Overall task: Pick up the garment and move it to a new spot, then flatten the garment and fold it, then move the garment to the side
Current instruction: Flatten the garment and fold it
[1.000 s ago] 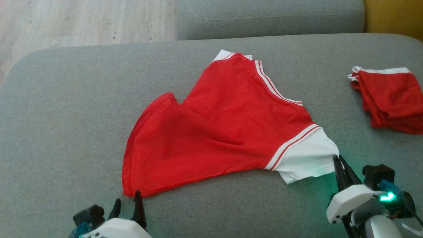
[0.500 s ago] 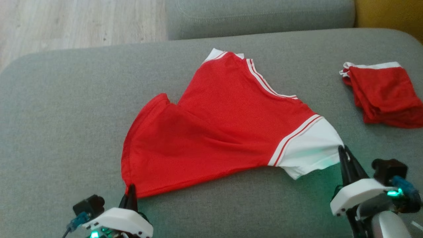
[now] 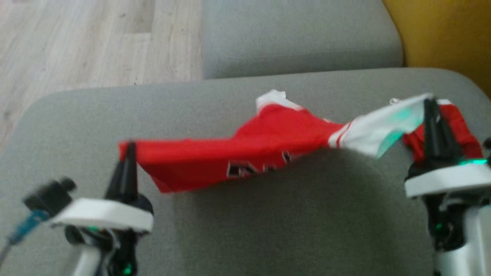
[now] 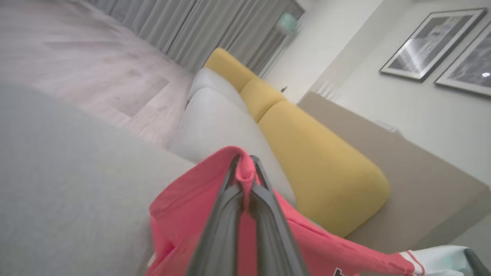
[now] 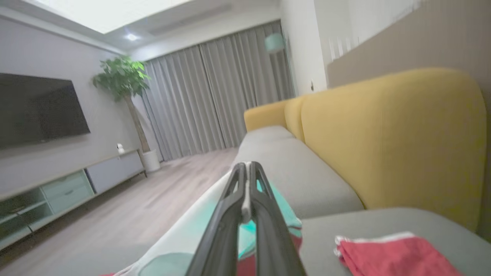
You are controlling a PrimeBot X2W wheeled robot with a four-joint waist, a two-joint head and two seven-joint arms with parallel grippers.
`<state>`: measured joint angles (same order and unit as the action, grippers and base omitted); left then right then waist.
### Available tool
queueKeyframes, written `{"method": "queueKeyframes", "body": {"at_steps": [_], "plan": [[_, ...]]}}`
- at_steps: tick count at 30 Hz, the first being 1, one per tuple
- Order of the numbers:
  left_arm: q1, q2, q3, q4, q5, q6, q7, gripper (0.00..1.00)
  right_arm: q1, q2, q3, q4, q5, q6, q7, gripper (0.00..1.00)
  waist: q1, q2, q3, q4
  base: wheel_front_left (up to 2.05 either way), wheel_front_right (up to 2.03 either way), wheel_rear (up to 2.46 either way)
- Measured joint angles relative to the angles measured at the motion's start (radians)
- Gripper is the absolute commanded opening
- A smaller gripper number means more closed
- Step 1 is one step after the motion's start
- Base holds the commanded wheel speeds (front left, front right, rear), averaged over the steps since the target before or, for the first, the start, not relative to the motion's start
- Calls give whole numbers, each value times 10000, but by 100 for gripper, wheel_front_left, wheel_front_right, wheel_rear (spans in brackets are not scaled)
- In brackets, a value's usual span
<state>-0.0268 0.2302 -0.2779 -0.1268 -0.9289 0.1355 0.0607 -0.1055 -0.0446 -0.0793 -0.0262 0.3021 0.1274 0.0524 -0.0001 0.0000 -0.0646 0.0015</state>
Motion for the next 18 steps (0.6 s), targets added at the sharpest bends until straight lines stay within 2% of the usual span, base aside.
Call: {"method": "queueKeyframes", "body": {"at_steps": [5,9,14,18], "plan": [[-918,414,355,-2140,-71,604,755,0,-625,0,-127,-1417,314,0,472,0,0,0,-318,-92,0,0,0],[-2134,825,428,-3246,84,940,1509,0,-1158,-4,-245,-2631,454,0,949,0,0,0,-441,-217,0,0,0],[-3568,1239,412,-3666,167,1122,2451,0,-1685,-8,-272,-3914,487,0,1685,0,-1,0,-340,-369,0,0,0],[-4213,1356,236,-3373,238,1214,2890,0,-1981,-10,-288,-4094,339,0,2201,0,2,0,-40,-474,0,0,0]]}}
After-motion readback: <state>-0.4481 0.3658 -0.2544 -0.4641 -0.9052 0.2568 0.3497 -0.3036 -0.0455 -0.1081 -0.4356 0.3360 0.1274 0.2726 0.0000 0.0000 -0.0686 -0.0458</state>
